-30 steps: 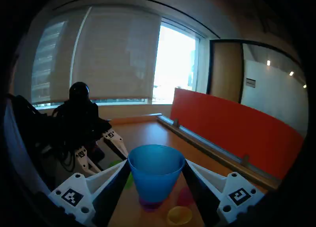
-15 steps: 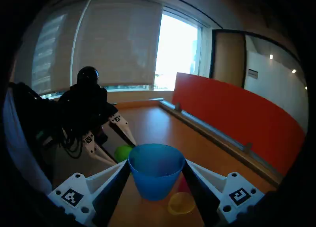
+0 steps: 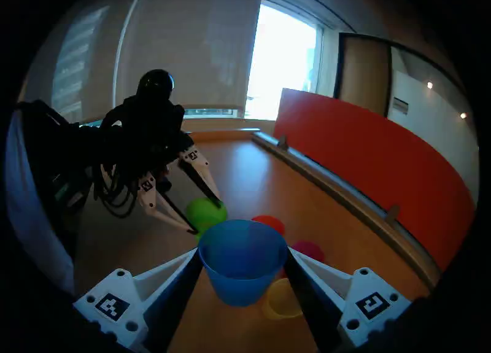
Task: Pour water
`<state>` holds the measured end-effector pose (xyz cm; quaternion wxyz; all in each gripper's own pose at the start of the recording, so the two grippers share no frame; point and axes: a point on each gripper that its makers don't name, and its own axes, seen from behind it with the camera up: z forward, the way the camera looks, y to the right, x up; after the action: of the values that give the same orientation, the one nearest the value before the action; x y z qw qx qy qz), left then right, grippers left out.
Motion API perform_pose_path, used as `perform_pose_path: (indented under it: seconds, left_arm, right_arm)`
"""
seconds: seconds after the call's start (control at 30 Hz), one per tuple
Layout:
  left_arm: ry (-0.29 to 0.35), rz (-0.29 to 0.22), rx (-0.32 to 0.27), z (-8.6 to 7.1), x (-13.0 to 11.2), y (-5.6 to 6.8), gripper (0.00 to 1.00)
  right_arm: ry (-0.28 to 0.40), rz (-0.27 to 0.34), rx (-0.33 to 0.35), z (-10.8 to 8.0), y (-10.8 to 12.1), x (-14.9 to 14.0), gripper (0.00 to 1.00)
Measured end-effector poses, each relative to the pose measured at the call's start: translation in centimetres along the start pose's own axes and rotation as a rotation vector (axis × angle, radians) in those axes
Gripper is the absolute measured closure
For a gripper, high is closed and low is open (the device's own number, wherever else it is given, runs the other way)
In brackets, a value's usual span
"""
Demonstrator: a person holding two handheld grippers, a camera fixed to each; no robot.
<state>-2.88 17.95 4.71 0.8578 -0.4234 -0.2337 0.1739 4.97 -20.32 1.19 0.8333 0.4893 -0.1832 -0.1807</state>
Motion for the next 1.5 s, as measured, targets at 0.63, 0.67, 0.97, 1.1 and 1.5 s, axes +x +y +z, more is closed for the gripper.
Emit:
perform_pose_path:
  seconds: [0.63, 0.67, 0.97, 1.1, 1.5]
  left_arm:
    - [-0.073, -0.036, -0.029, 1.8, -2.7, -0.7, 0.10]
    - [-0.073, -0.038, -0.029, 1.9, -2.8, -0.7, 0.10]
    - [-0.073, -0.047, -0.037, 2.2, -3.2, -0.7, 0.09]
    - [-0.071, -0.054, -0.040, 2.2, -3.3, -0.8, 0.09]
    - [-0.068, -0.073, -0.053, 1.9, -3.4, -0.8, 0.05]
  right_arm:
    - [-0.068, -0.036, 0.031, 1.3, -1.3, -3.1, 0.07]
    - [-0.072, -0.036, 0.032, 1.3, -1.3, -3.2, 0.07]
    - [-0.099, -0.039, 0.041, 1.7, -1.5, -4.5, 0.07]
    - [-0.109, -0.037, 0.045, 1.9, -1.7, -5.2, 0.07]
    - [-0.136, -0.005, 0.072, 2.6, -2.9, -7.2, 0.07]
